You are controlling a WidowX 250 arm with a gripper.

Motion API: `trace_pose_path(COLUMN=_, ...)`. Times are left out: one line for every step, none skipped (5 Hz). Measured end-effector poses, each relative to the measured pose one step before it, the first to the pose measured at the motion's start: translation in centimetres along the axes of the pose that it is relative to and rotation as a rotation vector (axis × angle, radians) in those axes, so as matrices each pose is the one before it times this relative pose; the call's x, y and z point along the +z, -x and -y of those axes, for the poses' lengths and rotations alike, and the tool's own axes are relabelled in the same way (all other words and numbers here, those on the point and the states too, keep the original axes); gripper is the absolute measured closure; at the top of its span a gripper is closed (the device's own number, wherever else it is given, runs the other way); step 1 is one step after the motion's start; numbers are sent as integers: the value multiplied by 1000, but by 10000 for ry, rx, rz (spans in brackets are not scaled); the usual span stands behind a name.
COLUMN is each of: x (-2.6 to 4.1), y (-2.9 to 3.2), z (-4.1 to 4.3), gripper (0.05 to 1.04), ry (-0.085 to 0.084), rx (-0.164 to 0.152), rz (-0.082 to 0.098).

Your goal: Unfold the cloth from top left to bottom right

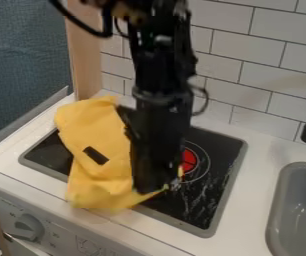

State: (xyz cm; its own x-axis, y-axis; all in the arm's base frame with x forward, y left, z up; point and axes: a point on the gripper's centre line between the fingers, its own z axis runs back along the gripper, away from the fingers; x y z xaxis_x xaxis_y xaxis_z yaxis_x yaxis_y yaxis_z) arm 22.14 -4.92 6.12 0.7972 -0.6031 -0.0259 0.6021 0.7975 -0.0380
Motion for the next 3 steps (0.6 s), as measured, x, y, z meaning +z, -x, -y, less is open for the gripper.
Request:
trace_pose_path(x=-1974, y=-11, z=542, gripper=1020, ry=-51, rx=-336, rz=-304)
trace_pose_path(x=-841, y=66, z=521, gripper=1020, ry=138, rx=-220, rz=-207)
trace_pose_path(x=-310, y=91, z=545, gripper=993, ry=-44, rx=-204, rz=-75)
